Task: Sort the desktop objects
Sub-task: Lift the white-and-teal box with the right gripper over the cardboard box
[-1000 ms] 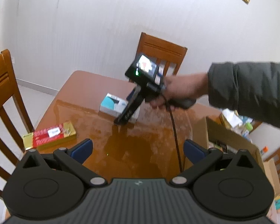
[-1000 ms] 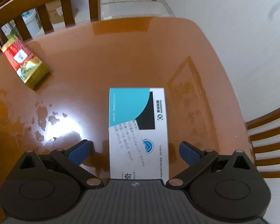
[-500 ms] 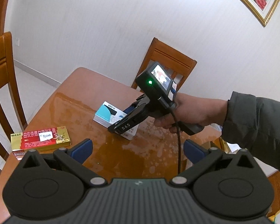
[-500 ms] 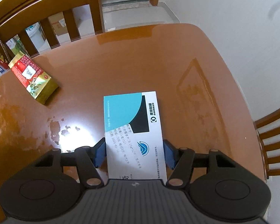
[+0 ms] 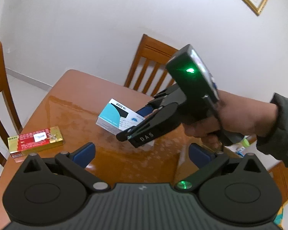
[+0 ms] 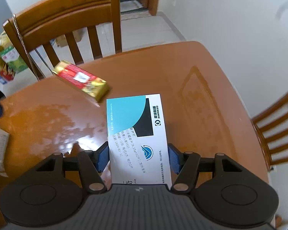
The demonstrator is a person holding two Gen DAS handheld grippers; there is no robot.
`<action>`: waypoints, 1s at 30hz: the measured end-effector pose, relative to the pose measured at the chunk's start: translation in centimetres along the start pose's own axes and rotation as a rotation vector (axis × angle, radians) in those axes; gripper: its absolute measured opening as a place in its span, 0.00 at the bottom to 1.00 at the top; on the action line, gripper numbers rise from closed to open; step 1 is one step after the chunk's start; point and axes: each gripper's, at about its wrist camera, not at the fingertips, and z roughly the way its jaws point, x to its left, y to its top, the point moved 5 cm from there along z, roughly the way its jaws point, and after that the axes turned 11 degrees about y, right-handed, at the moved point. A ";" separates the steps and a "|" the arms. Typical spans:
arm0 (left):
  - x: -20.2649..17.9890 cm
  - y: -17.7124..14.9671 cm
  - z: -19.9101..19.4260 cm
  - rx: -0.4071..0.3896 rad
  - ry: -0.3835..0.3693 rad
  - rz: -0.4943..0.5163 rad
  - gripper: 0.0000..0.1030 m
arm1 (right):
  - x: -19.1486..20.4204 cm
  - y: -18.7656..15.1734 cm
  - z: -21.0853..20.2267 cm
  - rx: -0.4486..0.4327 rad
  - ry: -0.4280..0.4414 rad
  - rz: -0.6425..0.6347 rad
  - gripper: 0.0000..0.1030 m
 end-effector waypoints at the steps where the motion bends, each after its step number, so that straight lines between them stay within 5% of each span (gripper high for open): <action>1: -0.4 -0.2 -0.6 0.000 -0.009 0.008 1.00 | 0.7 -0.5 -0.9 -0.004 -0.009 0.004 0.65; 11: -6.7 -2.8 -7.5 -0.013 -0.082 0.119 1.00 | 4.6 -6.8 -11.0 -0.109 -0.118 0.154 0.65; 16: -10.8 -3.9 -9.3 -0.020 -0.133 0.189 1.00 | 6.6 -13.3 -15.8 -0.157 -0.160 0.263 0.65; 30: -20.6 -9.8 -8.4 0.072 -0.271 0.335 1.00 | 7.5 -34.2 -19.9 -0.214 -0.352 0.698 0.65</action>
